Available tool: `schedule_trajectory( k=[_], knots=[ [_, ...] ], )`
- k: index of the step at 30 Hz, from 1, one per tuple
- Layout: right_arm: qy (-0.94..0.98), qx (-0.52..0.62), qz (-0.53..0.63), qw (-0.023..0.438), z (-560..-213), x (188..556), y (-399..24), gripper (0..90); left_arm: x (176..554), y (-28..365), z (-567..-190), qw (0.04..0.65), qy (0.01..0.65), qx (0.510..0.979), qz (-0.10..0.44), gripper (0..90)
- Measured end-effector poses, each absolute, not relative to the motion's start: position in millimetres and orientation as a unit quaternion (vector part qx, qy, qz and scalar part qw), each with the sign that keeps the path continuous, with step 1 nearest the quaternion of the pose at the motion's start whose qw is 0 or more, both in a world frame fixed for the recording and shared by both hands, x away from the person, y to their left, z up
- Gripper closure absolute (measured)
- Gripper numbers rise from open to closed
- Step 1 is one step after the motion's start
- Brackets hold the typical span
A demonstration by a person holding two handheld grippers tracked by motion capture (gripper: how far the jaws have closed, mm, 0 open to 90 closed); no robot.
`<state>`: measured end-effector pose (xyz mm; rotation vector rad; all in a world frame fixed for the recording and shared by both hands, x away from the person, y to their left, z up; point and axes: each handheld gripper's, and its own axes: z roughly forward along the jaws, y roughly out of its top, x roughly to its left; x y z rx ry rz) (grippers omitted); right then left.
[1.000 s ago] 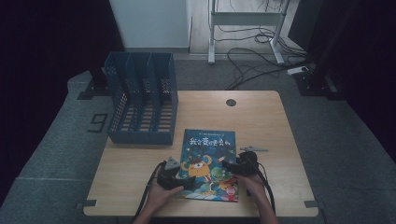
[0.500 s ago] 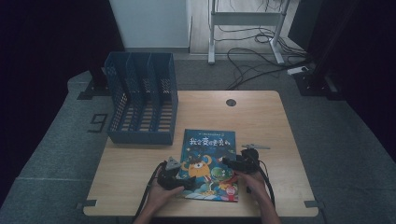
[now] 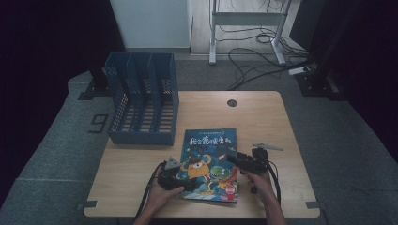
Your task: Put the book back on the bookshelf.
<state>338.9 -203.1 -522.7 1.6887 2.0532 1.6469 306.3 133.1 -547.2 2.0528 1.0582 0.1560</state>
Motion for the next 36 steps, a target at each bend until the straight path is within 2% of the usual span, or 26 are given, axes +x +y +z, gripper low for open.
schedule_trajectory(
  k=[11, 25, 33, 36],
  knots=[
    [0.643, 0.526, 0.557, -0.016, -515.1, 334.6, -206.5, 39.7, 309.2, 139.5, -546.5, 0.415, 0.424, 0.805, 0.035, 5.7],
    [0.645, 0.528, 0.551, -0.016, -518.6, 335.4, -205.9, 39.5, 308.0, 139.4, -545.5, 0.406, 0.415, 0.813, 0.038, 5.8],
    [0.627, 0.525, 0.574, -0.046, -518.3, 335.8, -209.5, 40.0, 309.0, 142.8, -544.2, 0.405, 0.407, 0.818, 0.020, 5.0],
    [0.635, 0.523, 0.566, -0.041, -517.9, 335.7, -208.7, 40.0, 308.7, 142.4, -544.4, 0.403, 0.406, 0.820, 0.023, 4.8]
  ],
)
